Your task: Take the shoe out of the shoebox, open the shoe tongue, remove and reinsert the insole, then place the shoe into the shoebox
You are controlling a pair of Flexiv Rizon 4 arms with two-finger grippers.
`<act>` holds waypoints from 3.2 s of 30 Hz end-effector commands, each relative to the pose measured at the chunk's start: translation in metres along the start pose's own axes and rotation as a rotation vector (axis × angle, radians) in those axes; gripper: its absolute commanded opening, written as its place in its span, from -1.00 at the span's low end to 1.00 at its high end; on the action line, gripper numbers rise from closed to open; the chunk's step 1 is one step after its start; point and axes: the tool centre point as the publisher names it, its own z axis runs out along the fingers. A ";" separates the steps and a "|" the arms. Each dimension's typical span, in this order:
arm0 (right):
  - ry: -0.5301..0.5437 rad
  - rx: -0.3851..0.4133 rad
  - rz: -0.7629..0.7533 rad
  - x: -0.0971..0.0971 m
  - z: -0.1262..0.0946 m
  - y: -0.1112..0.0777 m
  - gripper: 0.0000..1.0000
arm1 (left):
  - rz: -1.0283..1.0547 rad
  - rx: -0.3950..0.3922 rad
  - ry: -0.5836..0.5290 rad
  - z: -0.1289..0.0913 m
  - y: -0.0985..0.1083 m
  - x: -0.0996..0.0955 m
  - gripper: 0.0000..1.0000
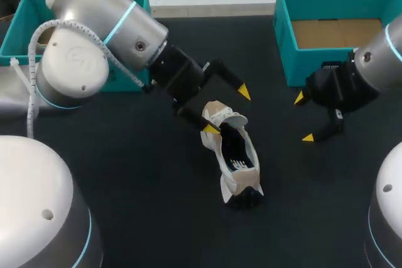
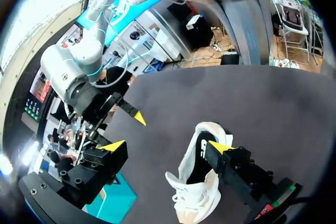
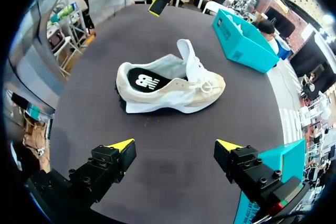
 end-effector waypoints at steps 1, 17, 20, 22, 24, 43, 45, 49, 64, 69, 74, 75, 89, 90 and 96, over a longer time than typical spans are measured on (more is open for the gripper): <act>0.045 -0.013 -0.007 -0.001 -0.060 -0.005 1.00 | 0.000 -0.002 0.018 0.000 0.000 -0.001 1.00; 0.050 -0.008 0.018 -0.004 -0.072 -0.003 1.00 | 0.084 -0.114 0.273 -0.002 0.010 0.003 -0.01; 0.050 -0.008 0.018 -0.004 -0.072 -0.003 1.00 | 0.120 -0.140 0.338 -0.003 0.014 0.007 -1.00; 0.050 -0.008 0.018 -0.004 -0.072 -0.003 1.00 | 0.143 -0.143 0.382 -0.006 0.014 0.011 -1.00; 0.050 -0.008 0.018 -0.004 -0.072 -0.003 1.00 | 0.141 -0.114 0.426 -0.009 0.015 0.014 -1.00; 0.050 -0.008 0.018 -0.004 -0.072 -0.003 1.00 | 0.200 -0.206 0.572 -0.007 0.008 0.030 -1.00; 0.050 -0.008 0.018 -0.004 -0.072 -0.003 1.00 | 0.200 -0.206 0.572 -0.007 0.008 0.030 -1.00; 0.050 -0.008 0.018 -0.004 -0.072 -0.003 1.00 | 0.164 -0.236 0.637 0.013 0.008 0.042 -1.00; 0.050 -0.008 0.018 -0.004 -0.072 -0.003 1.00 | 0.127 -0.297 0.691 0.062 0.034 0.065 -1.00; 0.050 -0.008 0.018 -0.004 -0.072 -0.003 1.00 | 0.121 -0.353 0.672 0.077 0.045 0.067 -1.00; 0.050 -0.008 0.018 -0.004 -0.072 -0.003 1.00 | 0.127 -0.430 0.685 0.091 0.054 0.068 -1.00; 0.050 -0.008 0.018 -0.004 -0.072 -0.003 1.00 | 0.132 -0.456 0.680 0.095 0.057 0.069 -1.00; 0.050 -0.008 0.018 -0.004 -0.072 -0.003 1.00 | 0.099 -0.588 0.641 0.124 0.088 0.088 -1.00; 0.050 -0.008 0.018 -0.004 -0.072 -0.003 1.00 | 0.097 -0.592 0.643 0.127 0.090 0.090 -1.00; 0.050 -0.008 0.018 -0.004 -0.072 -0.003 1.00 | 0.076 -0.617 0.631 0.133 0.095 0.098 -1.00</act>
